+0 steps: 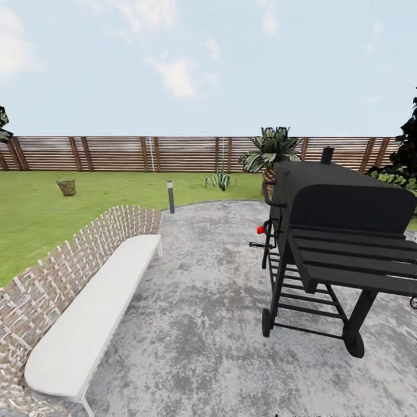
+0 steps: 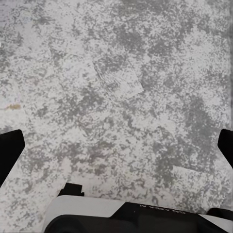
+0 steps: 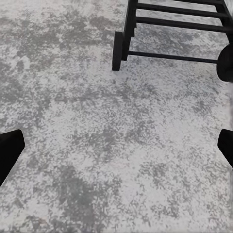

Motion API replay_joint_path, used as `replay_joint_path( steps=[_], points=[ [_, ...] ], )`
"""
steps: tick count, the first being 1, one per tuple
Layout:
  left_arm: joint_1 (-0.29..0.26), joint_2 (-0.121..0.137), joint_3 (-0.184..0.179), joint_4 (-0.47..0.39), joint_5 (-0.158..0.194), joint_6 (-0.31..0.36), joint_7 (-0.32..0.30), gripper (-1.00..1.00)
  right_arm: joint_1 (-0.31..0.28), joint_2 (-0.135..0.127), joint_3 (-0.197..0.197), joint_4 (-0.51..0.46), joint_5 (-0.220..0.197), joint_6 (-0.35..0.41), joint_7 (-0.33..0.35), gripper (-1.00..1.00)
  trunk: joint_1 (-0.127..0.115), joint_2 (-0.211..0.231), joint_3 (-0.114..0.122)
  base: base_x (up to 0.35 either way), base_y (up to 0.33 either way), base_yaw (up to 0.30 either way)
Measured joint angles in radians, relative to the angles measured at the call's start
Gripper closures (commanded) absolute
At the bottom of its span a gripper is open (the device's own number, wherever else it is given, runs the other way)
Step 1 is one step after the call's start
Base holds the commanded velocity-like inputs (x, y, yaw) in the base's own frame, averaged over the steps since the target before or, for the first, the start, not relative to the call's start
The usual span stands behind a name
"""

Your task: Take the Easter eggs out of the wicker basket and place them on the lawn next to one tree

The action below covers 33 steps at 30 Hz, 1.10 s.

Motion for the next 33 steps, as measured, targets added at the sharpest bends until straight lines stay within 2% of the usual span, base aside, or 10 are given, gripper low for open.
replay_joint_path(
  steps=[6,22,33],
  points=[
    [0.0,0.0,0.0,0.0,0.0,0.0,0.0,-1.0,0.0,0.0,0.001,0.0,-0.001,0.001,0.0,-1.0,0.0,0.0,0.0,0.076,0.001,-0.037],
    [0.0,0.0,-0.001,0.0,0.0,0.0,0.0,-1.0,0.0,0.0,-0.001,0.0,-0.001,0.0,0.0,-1.0,0.0,0.0,0.0,0.316,0.002,-0.001],
    [0.0,-0.001,-0.002,0.0,0.0,0.0,0.0,-1.0,0.0,0.0,-0.002,0.0,-0.001,0.0,0.0,-1.0,0.0,0.0,0.0,0.317,0.164,0.0]
  ],
)
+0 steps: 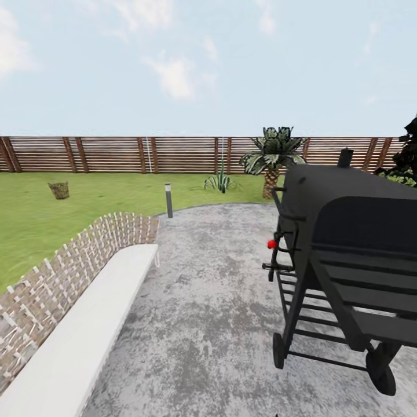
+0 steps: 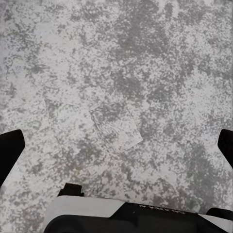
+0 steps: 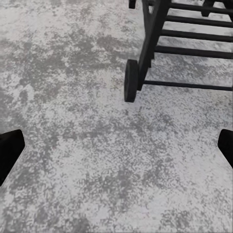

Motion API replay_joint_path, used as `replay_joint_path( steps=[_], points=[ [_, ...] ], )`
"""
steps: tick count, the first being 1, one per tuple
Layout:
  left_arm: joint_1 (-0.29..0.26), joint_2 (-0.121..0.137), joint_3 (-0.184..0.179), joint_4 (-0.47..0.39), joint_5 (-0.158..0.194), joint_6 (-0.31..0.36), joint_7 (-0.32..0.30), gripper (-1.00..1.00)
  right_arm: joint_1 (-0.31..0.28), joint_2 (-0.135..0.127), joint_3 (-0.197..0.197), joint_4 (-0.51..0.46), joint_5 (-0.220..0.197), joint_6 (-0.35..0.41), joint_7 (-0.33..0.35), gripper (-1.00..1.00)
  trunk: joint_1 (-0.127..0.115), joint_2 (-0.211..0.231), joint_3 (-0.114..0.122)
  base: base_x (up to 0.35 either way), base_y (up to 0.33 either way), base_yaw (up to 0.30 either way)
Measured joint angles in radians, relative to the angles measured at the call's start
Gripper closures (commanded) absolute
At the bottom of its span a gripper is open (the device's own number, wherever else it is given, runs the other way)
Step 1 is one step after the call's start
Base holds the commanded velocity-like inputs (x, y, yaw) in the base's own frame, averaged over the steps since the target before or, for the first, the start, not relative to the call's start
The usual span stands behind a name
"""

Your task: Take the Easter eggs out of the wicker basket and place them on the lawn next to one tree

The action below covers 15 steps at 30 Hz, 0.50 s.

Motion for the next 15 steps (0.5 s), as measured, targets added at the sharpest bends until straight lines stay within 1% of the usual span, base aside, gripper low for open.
replay_joint_path(
  steps=[8,15],
  points=[
    [0.0,0.0,0.0,0.0,0.0,0.0,0.0,-1.0,0.0,0.0,0.0,0.0,0.001,0.0,0.0,-1.0,0.0,0.0,0.0,0.31,0.165,0.0],
    [0.0,0.0,0.0,0.0,0.0,0.0,0.0,-1.0,0.0,0.0,0.001,0.0,0.001,0.0,0.0,-1.0,0.0,0.0,0.0,0.319,0.032,0.0]
  ],
)
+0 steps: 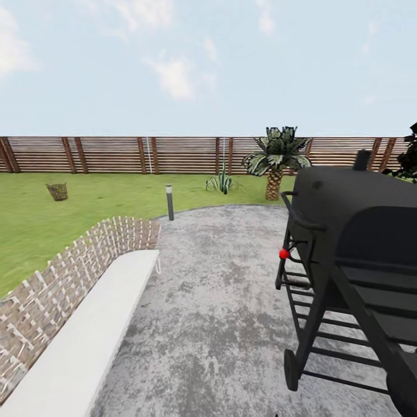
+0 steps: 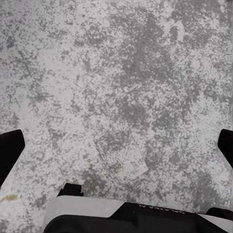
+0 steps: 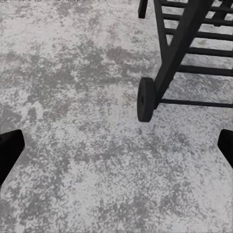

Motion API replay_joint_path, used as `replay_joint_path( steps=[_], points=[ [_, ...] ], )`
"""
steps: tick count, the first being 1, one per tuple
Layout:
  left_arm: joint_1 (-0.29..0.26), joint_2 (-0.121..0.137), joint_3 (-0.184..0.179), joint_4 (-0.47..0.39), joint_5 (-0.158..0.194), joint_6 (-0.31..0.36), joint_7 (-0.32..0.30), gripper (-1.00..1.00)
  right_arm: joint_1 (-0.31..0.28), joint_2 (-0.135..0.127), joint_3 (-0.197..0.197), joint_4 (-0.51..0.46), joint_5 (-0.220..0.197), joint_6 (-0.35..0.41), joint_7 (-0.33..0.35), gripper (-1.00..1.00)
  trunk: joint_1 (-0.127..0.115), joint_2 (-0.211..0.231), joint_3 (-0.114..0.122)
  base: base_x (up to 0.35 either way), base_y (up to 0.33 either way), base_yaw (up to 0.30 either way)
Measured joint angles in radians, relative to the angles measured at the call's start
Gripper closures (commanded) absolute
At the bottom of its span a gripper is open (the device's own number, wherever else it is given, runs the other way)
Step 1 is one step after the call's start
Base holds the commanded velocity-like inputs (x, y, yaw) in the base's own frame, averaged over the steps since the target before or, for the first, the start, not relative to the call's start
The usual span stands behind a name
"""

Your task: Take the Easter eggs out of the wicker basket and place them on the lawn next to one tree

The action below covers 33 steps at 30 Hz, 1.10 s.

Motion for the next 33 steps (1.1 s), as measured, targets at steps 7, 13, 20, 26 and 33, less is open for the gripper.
replay_joint_path(
  steps=[7,13,20,26,33],
  points=[
    [0.0,0.0,0.0,0.0,0.0,0.0,0.0,-1.0,0.0,0.0,0.0,0.0,0.0,0.0,0.0,-1.0,0.0,0.0,0.0,0.321,0.041,0.0],
    [0.0,0.0,0.0,0.0,0.0,0.0,0.0,-1.0,0.0,0.0,0.001,0.0,0.0,0.0,0.0,-1.0,0.0,0.0,0.0,0.309,0.185,0.0],
    [0.0,0.0,0.0,0.0,0.0,0.0,0.0,-1.0,0.0,0.0,0.001,0.0,0.0,0.0,0.0,-1.0,0.0,0.0,0.0,0.3,0.206,0.0],
    [0.0,0.0,0.0,0.0,0.0,0.0,0.0,-1.0,0.0,0.0,0.001,0.0,0.0,0.0,0.0,-1.0,0.0,0.0,0.0,0.322,0.04,0.0],
    [0.0,0.0,0.0,0.0,0.0,0.0,0.0,-1.0,0.0,-0.001,0.002,0.0,0.0,0.0,0.0,-1.0,0.0,0.0,0.0,0.327,0.003,0.0]
  ],
)
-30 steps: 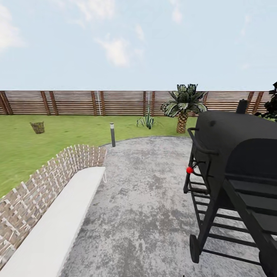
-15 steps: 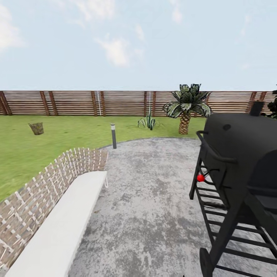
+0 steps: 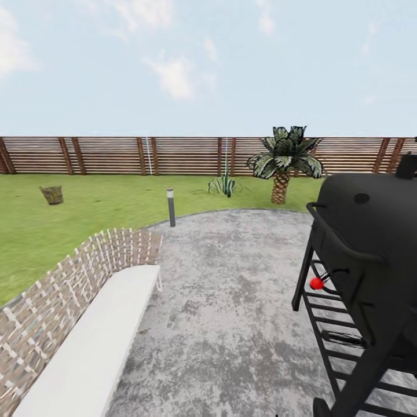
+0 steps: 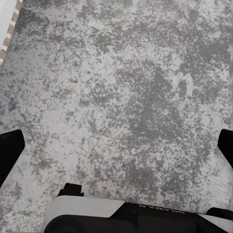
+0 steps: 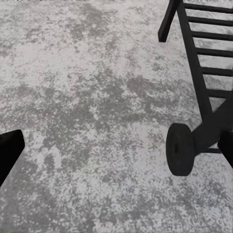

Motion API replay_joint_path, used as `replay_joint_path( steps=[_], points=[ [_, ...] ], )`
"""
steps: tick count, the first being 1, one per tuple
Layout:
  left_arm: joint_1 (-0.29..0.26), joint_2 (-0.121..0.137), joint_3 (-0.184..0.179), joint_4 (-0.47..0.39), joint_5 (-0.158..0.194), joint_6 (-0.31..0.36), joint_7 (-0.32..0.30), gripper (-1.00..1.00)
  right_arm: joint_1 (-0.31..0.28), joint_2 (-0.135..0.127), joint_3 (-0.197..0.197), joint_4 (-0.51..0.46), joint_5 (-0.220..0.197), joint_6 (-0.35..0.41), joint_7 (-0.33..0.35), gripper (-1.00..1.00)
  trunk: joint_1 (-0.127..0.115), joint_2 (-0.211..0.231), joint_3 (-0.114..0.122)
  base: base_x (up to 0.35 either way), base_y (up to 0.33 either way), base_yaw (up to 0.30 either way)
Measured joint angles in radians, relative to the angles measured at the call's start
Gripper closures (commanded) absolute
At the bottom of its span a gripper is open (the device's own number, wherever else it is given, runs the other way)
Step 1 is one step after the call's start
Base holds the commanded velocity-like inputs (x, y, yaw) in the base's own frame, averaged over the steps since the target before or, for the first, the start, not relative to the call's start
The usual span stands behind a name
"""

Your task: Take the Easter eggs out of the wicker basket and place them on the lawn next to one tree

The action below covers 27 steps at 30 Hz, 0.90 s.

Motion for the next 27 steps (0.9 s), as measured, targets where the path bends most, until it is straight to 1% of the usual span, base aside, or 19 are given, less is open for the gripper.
replay_joint_path(
  steps=[27],
  points=[
    [0.0,0.0,0.0,0.0,0.0,0.0,0.0,-1.0,0.0,0.0,0.0,0.001,0.001,0.001,0.0,-1.0,0.0,0.0,0.0,0.328,0.0,0.0]
  ],
)
